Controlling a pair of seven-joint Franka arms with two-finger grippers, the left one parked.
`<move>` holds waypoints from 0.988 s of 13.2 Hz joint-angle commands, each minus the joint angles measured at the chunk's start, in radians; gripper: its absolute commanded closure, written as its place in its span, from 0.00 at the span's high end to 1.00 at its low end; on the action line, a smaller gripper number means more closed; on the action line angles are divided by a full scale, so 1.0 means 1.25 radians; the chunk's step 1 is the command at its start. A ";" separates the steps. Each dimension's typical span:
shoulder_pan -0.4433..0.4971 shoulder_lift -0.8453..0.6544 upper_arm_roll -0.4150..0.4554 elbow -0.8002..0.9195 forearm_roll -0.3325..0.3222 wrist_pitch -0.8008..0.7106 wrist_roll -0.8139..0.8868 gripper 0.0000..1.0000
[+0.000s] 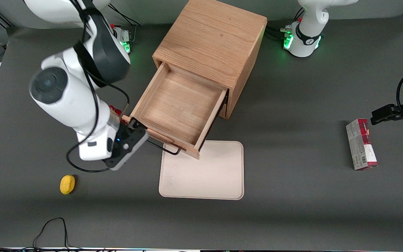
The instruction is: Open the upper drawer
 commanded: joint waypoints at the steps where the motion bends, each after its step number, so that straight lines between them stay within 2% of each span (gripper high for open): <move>1: -0.001 -0.055 -0.055 -0.019 -0.017 -0.057 0.005 1.00; 4: 0.001 -0.094 -0.128 -0.054 -0.014 -0.119 0.099 1.00; 7: -0.012 -0.120 -0.157 -0.073 -0.017 -0.120 0.168 1.00; 9: -0.092 -0.185 -0.116 -0.149 -0.019 -0.090 0.196 1.00; 12: -0.213 -0.284 -0.025 -0.283 -0.073 -0.047 0.208 1.00; 13: -0.254 -0.316 0.000 -0.329 -0.077 -0.020 0.208 1.00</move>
